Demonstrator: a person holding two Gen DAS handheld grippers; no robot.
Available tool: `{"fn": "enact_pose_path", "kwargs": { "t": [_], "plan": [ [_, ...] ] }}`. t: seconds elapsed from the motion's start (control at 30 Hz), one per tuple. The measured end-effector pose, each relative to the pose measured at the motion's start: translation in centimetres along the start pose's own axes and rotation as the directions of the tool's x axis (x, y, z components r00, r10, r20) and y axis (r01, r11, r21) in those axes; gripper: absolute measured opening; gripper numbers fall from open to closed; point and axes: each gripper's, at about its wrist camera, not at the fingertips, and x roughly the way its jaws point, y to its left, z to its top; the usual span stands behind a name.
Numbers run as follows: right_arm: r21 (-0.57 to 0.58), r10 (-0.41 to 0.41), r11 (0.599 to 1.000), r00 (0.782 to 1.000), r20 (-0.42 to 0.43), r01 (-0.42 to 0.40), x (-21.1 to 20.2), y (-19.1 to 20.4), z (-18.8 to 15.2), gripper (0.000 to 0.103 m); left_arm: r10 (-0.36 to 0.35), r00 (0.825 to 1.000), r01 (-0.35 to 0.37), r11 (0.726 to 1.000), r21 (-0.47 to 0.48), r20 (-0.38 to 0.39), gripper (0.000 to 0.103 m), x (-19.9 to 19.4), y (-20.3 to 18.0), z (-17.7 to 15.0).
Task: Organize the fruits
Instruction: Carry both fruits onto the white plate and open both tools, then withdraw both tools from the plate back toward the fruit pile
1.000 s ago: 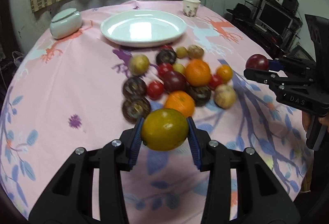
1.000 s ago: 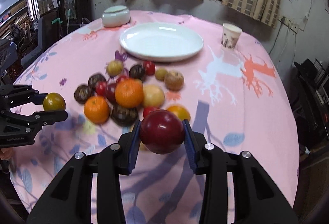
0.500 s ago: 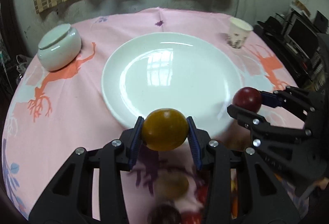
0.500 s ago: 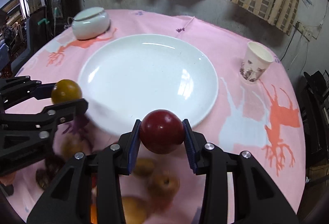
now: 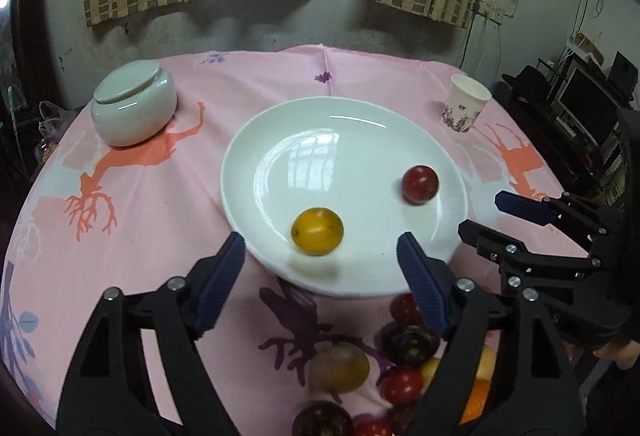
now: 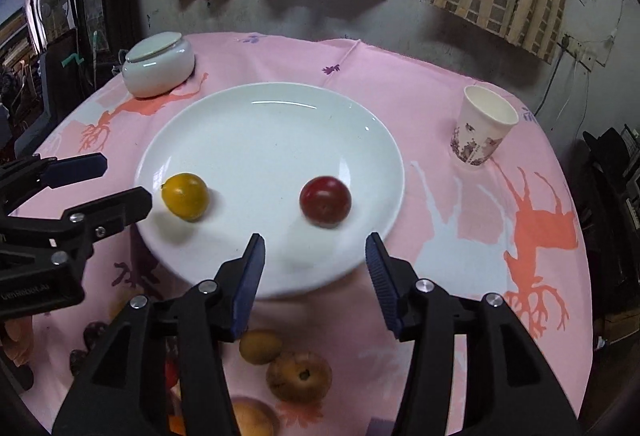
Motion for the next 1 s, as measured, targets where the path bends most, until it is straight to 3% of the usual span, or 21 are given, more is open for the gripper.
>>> {"fn": "enact_pose_path", "kwargs": {
  "t": [0.03, 0.07, 0.17, 0.27, 0.47, 0.67, 0.8, 0.87, 1.0],
  "plan": [
    [0.017, 0.009, 1.0, 1.0, 0.018, -0.01, -1.3, -0.3, -0.8, 0.071, -0.012, 1.0, 0.012, 1.0, -0.005, 0.022, 0.088, -1.3, 0.1, -0.6],
    [0.029, 0.015, 0.999, 0.999, 0.036, -0.017, -2.4, -0.3, -1.6, 0.077, -0.022, 0.999, 0.022, 1.0, -0.006, 0.038, 0.09, -2.3, 0.1, -1.1],
    [0.038, 0.041, 0.998, 0.998, 0.04, -0.042, -4.8, -0.1, -4.3, 0.083, -0.037, 0.996, 0.036, 0.999, 0.018, 0.076, 0.093, -5.2, -0.2, -3.7],
    [0.049, 0.042, 0.998, 0.999, 0.022, -0.043, -6.4, 0.4, -7.2, 0.083, -0.036, 0.996, 0.033, 0.999, 0.031, 0.083, 0.094, -6.6, -0.3, -6.2],
    [0.047, 0.056, 0.997, 0.998, -0.012, -0.055, -7.6, 2.0, -12.1, 0.083, -0.043, 0.999, 0.043, 0.999, 0.024, 0.011, 0.094, -6.7, -0.1, -10.3],
    [0.139, 0.219, 0.967, 0.976, -0.017, -0.214, -7.1, 1.1, -14.0, 0.083, -0.028, 0.999, 0.029, 0.996, 0.08, -0.02, 0.094, -6.6, -0.2, -12.9],
    [0.137, 0.141, 0.981, 0.99, -0.013, -0.138, -7.4, 0.2, -14.1, 0.083, 0.025, 0.999, -0.029, 0.985, 0.167, 0.027, 0.094, -6.0, -0.4, -14.1],
    [0.134, 0.116, 0.984, 0.993, 0.0, -0.115, -7.7, -0.2, -14.1, 0.083, 0.025, 1.0, -0.028, 0.976, 0.214, 0.018, 0.094, -5.8, -0.8, -14.1],
    [0.057, 0.041, 0.998, 0.998, -0.044, -0.039, -7.6, 0.8, -14.5, 0.083, 0.028, 0.999, -0.021, 0.979, 0.203, -0.029, 0.094, -5.2, -0.6, -14.1]
  ]
}}
